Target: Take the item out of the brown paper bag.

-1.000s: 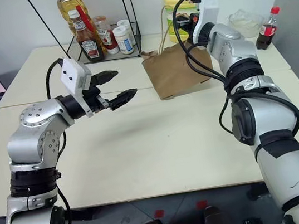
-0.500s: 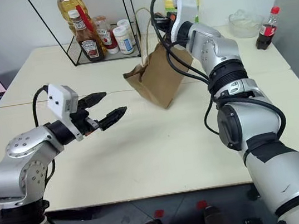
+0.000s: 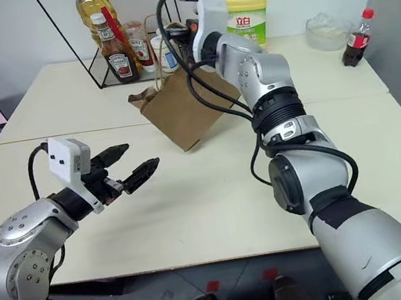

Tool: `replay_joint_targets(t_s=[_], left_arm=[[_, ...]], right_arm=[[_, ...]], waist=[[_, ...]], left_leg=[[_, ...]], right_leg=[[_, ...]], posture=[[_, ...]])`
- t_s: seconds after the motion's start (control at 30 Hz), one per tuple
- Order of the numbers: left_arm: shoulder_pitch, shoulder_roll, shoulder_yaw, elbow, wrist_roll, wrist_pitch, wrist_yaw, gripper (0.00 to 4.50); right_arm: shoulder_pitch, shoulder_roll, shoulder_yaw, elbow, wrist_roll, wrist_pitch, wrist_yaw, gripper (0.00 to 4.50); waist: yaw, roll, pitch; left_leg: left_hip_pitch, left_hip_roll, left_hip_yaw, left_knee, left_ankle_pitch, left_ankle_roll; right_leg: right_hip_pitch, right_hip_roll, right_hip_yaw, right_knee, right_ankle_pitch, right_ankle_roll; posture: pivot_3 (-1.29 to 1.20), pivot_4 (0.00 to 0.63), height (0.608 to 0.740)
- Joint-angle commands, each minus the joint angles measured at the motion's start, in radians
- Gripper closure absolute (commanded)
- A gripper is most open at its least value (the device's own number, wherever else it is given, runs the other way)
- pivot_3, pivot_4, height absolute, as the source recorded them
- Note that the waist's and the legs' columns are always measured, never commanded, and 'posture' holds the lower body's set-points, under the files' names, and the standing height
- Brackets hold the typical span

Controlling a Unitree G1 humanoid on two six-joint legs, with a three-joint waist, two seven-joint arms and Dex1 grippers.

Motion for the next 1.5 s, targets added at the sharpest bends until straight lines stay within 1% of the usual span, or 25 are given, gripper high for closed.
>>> replay_joint_targets(t_s=[0.03, 0.13, 0.27, 0.57, 1.0, 1.23, 1.4, 1.5], left_arm=[[0.017, -0.026, 0.054, -0.066, -0.034, -0.016, 0.050, 0.00], [0.065, -0.051, 0.055, -0.119, -0.066, 0.002, 0.073, 0.00], [0.120, -0.077, 0.095, -0.175, -0.124, 0.019, 0.115, 0.00], [0.148, -0.068, 0.139, -0.211, -0.197, 0.028, 0.178, 0.00], [0.173, -0.027, 0.165, -0.207, -0.258, 0.006, 0.200, 0.00], [0.183, -0.023, 0.158, -0.207, -0.258, -0.009, 0.204, 0.00], [0.179, -0.014, 0.149, -0.194, -0.254, -0.020, 0.199, 0.00], [0.170, -0.003, 0.140, -0.178, -0.250, -0.025, 0.190, 0.00]], right_arm=[[-0.009, 0.020, -0.007, -0.144, 0.048, 0.043, -0.039, 4.46], [0.012, 0.044, -0.002, -0.198, 0.063, 0.080, -0.071, 4.46], [0.032, 0.085, -0.002, -0.246, 0.079, 0.119, -0.110, 4.46], [0.058, 0.138, -0.005, -0.300, 0.111, 0.178, -0.166, 4.46], [0.051, 0.190, -0.016, -0.365, 0.212, 0.245, -0.210, 4.46], [0.052, 0.193, -0.006, -0.321, 0.215, 0.219, -0.226, 4.46], [0.101, 0.172, 0.037, -0.340, 0.178, 0.225, -0.222, 4.46], [0.137, 0.144, 0.087, -0.388, 0.155, 0.235, -0.196, 4.46]], waist=[[0.001, 0.000, 0.000], [0.002, 0.000, 0.000], [0.001, 0.000, 0.000], [0.002, -0.001, -0.001], [0.002, -0.001, -0.001], [0.002, -0.001, -0.001], [0.001, -0.001, -0.001], [0.002, -0.002, -0.001]], left_leg=[[0.000, 0.000, 0.000, 0.000, 0.000, 0.000], [-0.001, 0.000, 0.000, 0.000, 0.000, 0.000], [-0.001, 0.000, -0.001, 0.000, 0.000, 0.000], [-0.001, 0.000, -0.001, 0.000, 0.000, 0.000], [-0.001, 0.000, -0.001, 0.000, 0.000, 0.000], [-0.001, 0.000, -0.001, 0.000, 0.000, 0.000], [-0.001, 0.000, -0.001, 0.000, 0.000, 0.000], [-0.002, 0.000, -0.001, 0.000, 0.000, 0.000]], right_leg=[[0.000, 0.000, 0.000, 0.000, 0.000, 0.000], [0.000, 0.000, 0.000, -0.001, 0.000, 0.000], [0.000, 0.000, -0.001, 0.000, 0.000, 0.000], [-0.001, 0.000, 0.000, 0.000, 0.000, 0.000], [-0.001, 0.001, -0.001, -0.001, 0.000, 0.000], [-0.001, 0.001, 0.000, -0.001, 0.000, -0.001], [-0.001, 0.001, 0.000, -0.001, 0.000, -0.001], [-0.001, 0.001, 0.000, -0.001, 0.000, -0.001]], posture=[[0.00, 0.150, 0.740], [0.00, 0.150, 0.740], [0.00, 0.150, 0.740], [0.00, 0.150, 0.740], [0.00, 0.150, 0.740], [0.00, 0.150, 0.740], [0.00, 0.150, 0.740], [0.00, 0.150, 0.740]])
